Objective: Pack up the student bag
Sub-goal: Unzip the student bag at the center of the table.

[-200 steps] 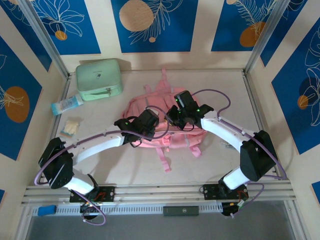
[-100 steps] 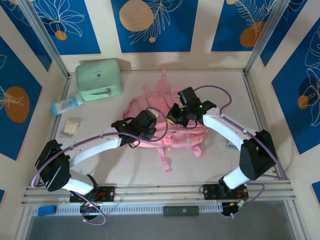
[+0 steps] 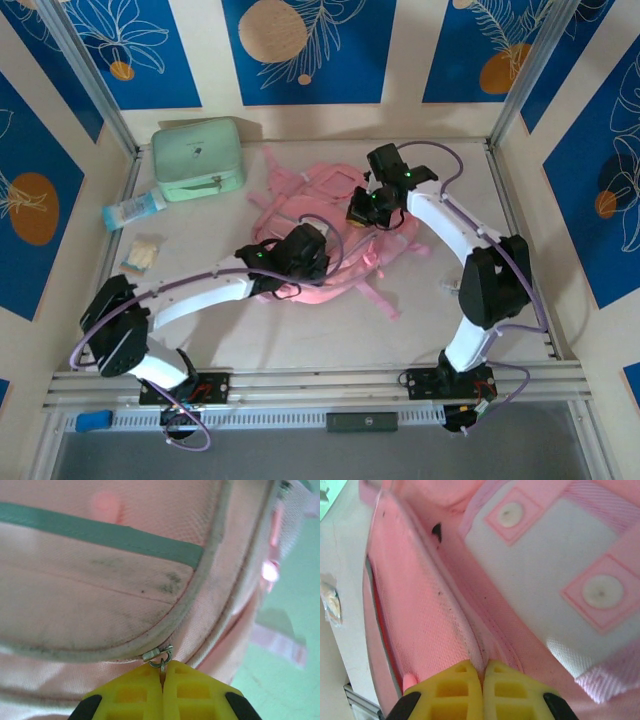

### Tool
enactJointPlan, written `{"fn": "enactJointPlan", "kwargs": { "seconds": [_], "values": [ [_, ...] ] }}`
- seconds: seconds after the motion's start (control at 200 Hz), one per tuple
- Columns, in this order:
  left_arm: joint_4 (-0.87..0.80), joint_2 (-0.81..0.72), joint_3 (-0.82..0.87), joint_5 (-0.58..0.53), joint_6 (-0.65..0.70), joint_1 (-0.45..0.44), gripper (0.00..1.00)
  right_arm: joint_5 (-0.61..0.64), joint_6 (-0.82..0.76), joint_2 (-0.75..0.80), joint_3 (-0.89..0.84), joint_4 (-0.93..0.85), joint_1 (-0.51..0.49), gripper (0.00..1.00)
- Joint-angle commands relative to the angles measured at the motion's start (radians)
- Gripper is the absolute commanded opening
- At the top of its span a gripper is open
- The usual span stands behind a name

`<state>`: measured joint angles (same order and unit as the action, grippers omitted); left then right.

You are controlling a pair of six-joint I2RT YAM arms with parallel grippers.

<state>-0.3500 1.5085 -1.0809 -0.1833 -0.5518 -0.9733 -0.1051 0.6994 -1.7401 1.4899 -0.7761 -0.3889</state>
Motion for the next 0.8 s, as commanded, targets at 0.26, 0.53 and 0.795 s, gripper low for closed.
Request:
{"fn": "enactJointPlan", "kwargs": {
  "seconds": [0.26, 0.53, 0.795],
  "values": [
    [0.013, -0.013, -0.003, 0.031, -0.082, -0.016, 0.0, -0.203, 0.122, 0.213, -0.259, 0.197, 0.016, 0.47],
    [0.035, 0.015, -0.015, 0.065, -0.082, -0.017, 0.0, -0.256, 0.353, 0.228, -0.446, 0.419, -0.078, 0.45],
    [0.005, -0.011, -0.004, 0.083, -0.078, -0.015, 0.0, -0.17, 0.241, 0.212, -0.374, 0.319, -0.067, 0.14]
  ]
}}
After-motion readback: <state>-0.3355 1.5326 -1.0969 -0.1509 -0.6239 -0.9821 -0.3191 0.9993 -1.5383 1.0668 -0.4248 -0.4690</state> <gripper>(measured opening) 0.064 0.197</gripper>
